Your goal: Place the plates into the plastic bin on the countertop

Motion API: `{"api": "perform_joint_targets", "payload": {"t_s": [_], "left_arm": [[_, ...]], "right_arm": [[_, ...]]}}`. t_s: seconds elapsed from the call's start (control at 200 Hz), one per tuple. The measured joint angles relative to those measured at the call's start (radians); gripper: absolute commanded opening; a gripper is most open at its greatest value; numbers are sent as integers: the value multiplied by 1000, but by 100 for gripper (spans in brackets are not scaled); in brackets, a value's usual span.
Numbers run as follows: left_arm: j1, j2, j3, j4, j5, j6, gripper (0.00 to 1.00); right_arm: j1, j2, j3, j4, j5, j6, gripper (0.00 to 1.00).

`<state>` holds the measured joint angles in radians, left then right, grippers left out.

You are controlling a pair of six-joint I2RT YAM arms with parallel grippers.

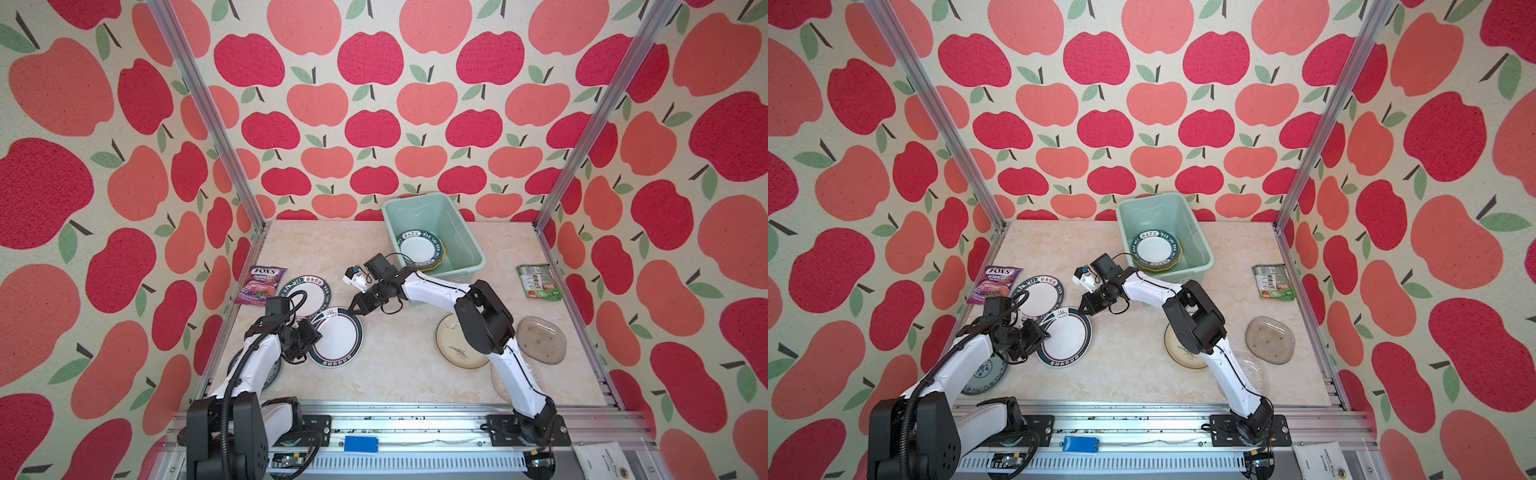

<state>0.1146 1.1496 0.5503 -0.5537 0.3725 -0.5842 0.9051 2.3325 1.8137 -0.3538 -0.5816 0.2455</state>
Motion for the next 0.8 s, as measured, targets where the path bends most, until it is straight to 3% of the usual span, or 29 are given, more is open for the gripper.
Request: {"api": "perform_joint_targets", "payload": {"t_s": [0.385, 0.8], "left_arm": [[24, 95, 42, -40, -122, -7, 66], [21, 110, 50, -64, -142, -10, 64]], "right_arm": [[1, 7, 7, -3, -11, 11, 11], [1, 9, 8, -3, -11, 11, 11]]}}
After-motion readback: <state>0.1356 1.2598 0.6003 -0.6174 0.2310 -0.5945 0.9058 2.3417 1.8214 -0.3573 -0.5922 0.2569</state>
